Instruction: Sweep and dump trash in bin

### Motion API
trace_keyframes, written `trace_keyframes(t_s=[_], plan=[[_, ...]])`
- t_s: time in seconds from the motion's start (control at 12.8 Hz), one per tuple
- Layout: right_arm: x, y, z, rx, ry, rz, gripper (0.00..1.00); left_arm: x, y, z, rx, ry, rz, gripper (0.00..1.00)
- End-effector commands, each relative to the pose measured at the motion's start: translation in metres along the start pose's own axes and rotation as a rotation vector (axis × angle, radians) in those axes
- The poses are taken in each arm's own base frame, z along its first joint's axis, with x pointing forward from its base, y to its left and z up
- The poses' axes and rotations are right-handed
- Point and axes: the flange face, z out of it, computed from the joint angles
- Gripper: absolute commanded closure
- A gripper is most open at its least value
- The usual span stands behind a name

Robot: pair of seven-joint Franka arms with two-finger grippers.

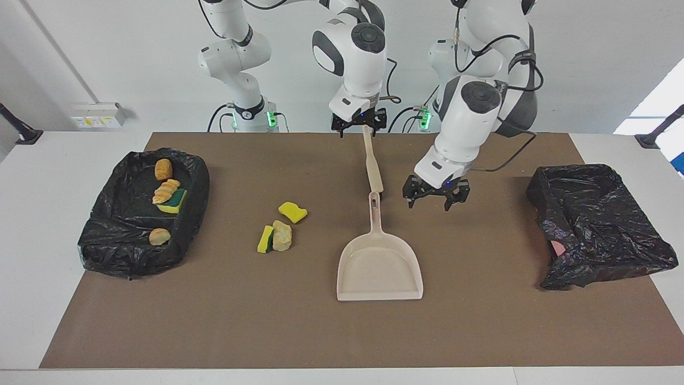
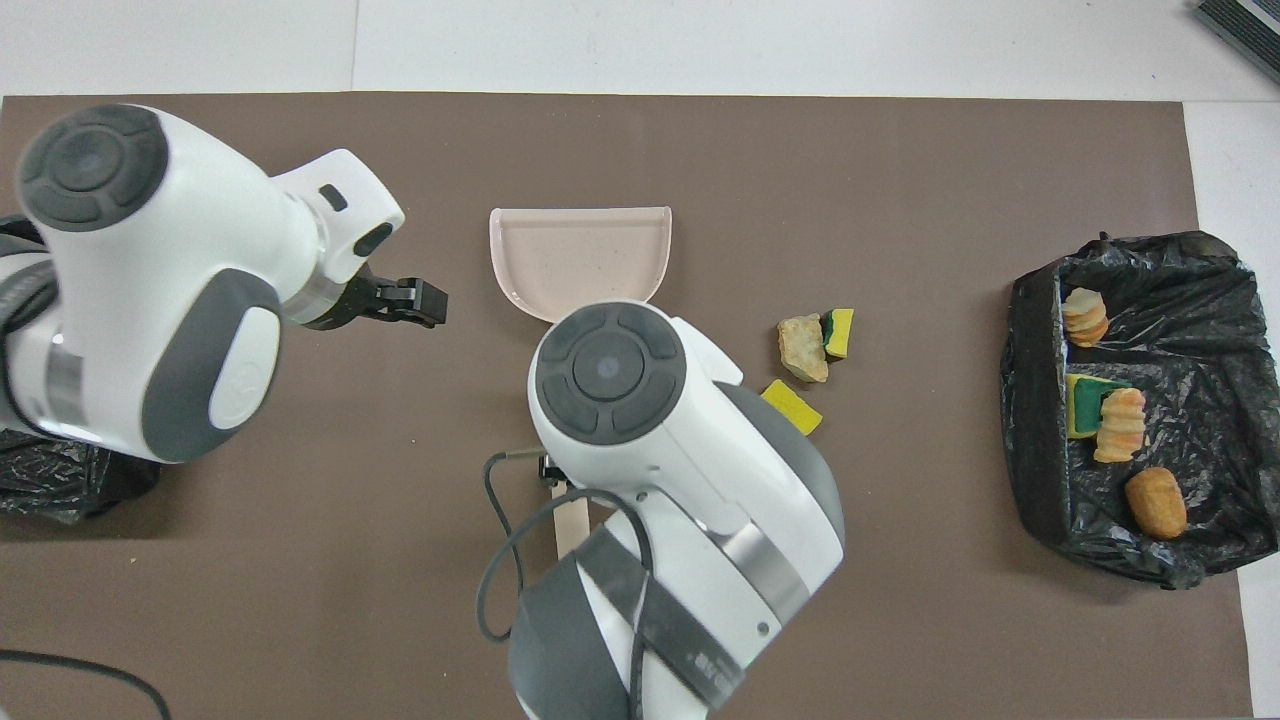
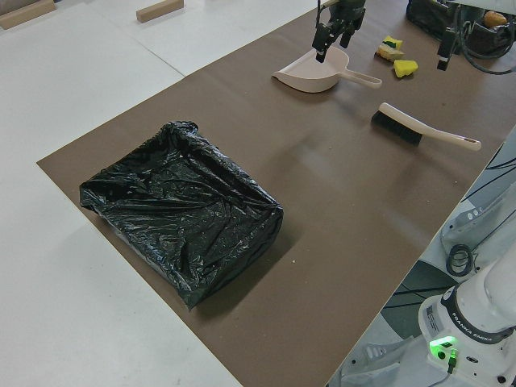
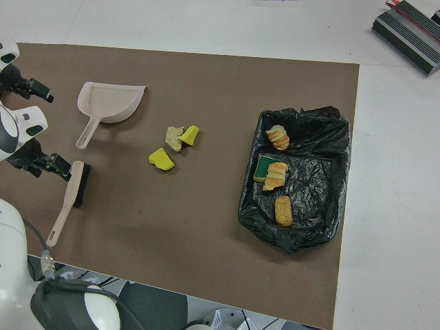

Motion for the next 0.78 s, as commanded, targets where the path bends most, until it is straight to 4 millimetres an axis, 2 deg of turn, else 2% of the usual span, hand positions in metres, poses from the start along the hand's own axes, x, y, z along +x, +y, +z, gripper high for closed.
trace_keyframes(t_s=[0.0, 0.16, 0.23, 0.39, 0.47, 0.54, 0.62, 0.7], plan=[[-0.046, 0.011, 0.056, 0.023, 0.004, -0.018, 0.00, 0.005, 0.033, 0.026, -0.007, 0.030, -0.028, 0.00], [-0.052, -0.015, 0.087, 0.045, 0.022, -0.007, 0.00, 0.006, 0.042, 0.041, -0.016, 0.047, -0.045, 0.00], [-0.057, -0.026, 0.106, 0.040, 0.012, -0.008, 0.00, 0.001, 0.053, 0.055, -0.014, 0.034, -0.035, 0.00], [-0.055, -0.025, 0.125, 0.056, 0.034, -0.009, 0.00, -0.003, 0.060, 0.067, -0.015, 0.028, -0.069, 0.00], [-0.055, -0.024, 0.128, 0.055, 0.036, -0.010, 0.00, -0.014, 0.075, 0.081, -0.008, 0.005, -0.057, 0.00], [-0.054, -0.027, 0.137, 0.052, 0.043, -0.018, 0.00, -0.016, 0.079, 0.087, -0.011, 0.001, -0.074, 0.00], [-0.067, -0.038, 0.149, 0.044, 0.041, -0.050, 0.00, -0.017, 0.080, 0.090, -0.010, -0.004, -0.086, 0.00], [-0.072, -0.035, 0.154, 0.032, 0.033, -0.056, 0.00, -0.021, 0.085, 0.092, -0.008, -0.016, -0.082, 0.04]])
